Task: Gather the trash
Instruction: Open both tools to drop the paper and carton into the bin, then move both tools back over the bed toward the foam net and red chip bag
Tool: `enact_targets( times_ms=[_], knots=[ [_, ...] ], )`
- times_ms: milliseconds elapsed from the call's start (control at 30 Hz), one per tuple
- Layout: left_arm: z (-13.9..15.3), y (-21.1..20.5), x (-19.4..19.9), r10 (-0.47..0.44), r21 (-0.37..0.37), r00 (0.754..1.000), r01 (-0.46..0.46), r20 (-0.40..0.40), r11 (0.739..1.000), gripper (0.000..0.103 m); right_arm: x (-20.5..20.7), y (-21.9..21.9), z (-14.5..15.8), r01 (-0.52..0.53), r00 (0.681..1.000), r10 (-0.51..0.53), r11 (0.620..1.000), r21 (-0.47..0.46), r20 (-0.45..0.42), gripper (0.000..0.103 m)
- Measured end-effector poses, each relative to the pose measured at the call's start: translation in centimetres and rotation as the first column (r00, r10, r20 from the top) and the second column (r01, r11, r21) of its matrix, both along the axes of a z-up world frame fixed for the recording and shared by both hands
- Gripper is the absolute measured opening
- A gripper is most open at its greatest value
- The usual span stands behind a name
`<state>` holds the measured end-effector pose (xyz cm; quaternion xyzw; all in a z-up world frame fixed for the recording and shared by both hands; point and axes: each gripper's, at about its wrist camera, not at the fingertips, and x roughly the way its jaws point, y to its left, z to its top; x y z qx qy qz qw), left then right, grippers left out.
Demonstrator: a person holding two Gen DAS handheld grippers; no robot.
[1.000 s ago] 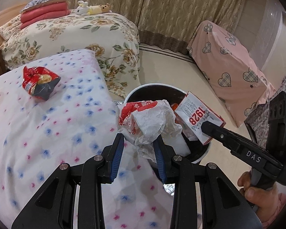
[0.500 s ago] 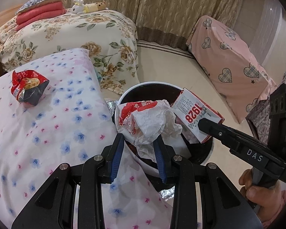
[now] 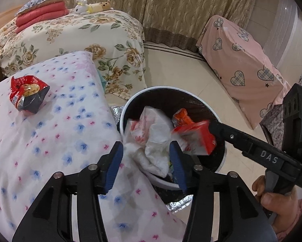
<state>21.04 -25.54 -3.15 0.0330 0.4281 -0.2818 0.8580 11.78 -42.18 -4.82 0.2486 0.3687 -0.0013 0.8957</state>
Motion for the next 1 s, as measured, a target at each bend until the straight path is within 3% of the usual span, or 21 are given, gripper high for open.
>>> enact_targets(
  times_ms=[133, 267, 600, 1000],
  knots=[
    [0.0, 1.3, -0.3, 0.022, -0.015, 1.0, -0.023, -0.01, 1.0, 0.055, -0.5, 0.2, 0.3, 0.003, 1.0, -0.003, 1.0, 0.004, 0.01, 0.056],
    [-0.1, 3.2, -0.9, 0.049, -0.03, 0.999, -0.05, -0.024, 0.998, 0.058, -0.8, 0.5, 0.6, 0.009, 1.0, -0.009, 1.0, 0.012, 0.02, 0.074],
    [-0.9, 8.7, -1.9, 0.151, -0.058, 0.987, -0.154, -0.056, 0.986, 0.06, -1.0, 2.9, 1.0, -0.018, 1.0, 0.017, 0.999, 0.028, 0.024, 0.081],
    [-1.1, 15.0, -2.9, 0.278, -0.086, 0.958, -0.283, -0.065, 0.955, 0.063, 0.5, 9.4, 1.4, -0.155, 0.988, 0.155, 0.988, 0.021, 0.02, 0.09]
  ],
)
